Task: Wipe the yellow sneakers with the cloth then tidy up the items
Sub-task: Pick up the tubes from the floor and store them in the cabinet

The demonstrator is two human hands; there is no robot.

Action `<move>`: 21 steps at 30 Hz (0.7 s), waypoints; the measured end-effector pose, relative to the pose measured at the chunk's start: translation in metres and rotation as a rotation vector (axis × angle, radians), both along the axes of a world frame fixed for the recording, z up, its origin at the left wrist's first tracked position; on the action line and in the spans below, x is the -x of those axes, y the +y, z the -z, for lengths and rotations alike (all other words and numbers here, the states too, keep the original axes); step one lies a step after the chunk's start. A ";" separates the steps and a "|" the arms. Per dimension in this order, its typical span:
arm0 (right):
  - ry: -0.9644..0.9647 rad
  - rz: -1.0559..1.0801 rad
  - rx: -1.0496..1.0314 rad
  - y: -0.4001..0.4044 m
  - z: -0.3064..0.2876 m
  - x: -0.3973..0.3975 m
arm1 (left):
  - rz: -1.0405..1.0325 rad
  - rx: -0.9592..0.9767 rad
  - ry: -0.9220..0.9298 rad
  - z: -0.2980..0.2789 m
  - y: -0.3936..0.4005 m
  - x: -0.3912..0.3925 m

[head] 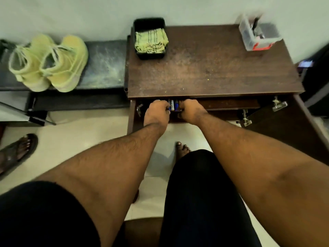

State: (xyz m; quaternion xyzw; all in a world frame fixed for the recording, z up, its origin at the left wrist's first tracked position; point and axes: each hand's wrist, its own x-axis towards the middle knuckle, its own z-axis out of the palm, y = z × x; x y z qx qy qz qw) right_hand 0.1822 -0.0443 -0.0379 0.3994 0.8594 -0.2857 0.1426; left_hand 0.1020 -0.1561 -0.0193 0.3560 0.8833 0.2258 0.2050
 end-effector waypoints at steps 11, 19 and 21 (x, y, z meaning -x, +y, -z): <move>0.141 -0.318 -0.198 -0.138 -0.161 0.078 | -0.310 -0.199 0.085 -0.144 -0.153 0.060; 0.186 -0.610 -0.160 -0.237 -0.164 0.192 | -0.505 -0.203 0.025 -0.112 -0.289 0.149; 0.157 -0.702 -0.142 -0.259 -0.141 0.220 | -0.605 -0.163 -0.022 -0.084 -0.325 0.165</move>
